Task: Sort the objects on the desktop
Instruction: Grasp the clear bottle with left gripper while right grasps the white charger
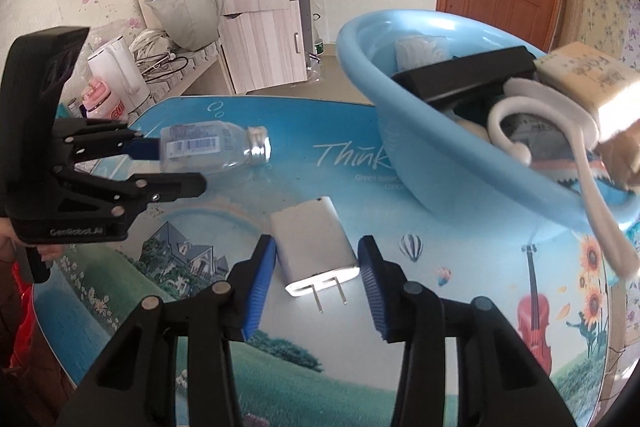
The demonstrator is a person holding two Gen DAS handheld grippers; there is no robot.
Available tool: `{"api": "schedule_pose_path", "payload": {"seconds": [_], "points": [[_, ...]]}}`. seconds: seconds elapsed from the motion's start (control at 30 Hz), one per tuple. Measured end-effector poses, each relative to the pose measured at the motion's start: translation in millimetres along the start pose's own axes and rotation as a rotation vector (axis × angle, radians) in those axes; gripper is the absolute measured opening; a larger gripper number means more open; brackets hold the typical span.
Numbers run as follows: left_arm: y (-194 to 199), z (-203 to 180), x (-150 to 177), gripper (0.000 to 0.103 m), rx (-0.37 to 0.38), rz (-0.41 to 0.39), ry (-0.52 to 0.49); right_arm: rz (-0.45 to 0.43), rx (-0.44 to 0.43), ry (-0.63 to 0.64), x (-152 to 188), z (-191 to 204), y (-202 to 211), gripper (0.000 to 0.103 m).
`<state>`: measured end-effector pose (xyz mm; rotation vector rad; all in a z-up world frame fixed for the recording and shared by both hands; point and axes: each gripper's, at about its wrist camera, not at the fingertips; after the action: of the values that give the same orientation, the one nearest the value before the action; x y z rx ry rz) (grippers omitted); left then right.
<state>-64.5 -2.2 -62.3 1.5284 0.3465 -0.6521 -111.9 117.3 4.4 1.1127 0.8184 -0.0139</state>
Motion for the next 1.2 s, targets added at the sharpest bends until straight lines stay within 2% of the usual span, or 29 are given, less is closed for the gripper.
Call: {"api": "schedule_pose_path", "payload": {"seconds": [0.47,0.8,1.03,1.2], "points": [[14,-39,27,0.041,0.021,0.053,-0.031,0.009,0.053,-0.047,23,-10,26,0.041],[3,-36,18,0.042,-0.001,0.004,-0.026,0.008,0.034,-0.023,28,-8,29,0.042],[-2,-34,11,0.043,-0.011,0.008,-0.046,0.008,0.035,-0.005,28,-5,21,0.043],[-2,-33,10,0.039,-0.007,0.007,-0.03,0.023,0.026,-0.008,31,-8,16,0.043]]}}
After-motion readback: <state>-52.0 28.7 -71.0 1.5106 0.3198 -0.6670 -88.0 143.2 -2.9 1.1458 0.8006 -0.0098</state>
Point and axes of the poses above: each gripper's, at about its wrist camera, not at the fingertips, and y roughly against the way its jaws point, z to its left, x to its underside, and after that the axes turned 11 degrees about -y, right-handed
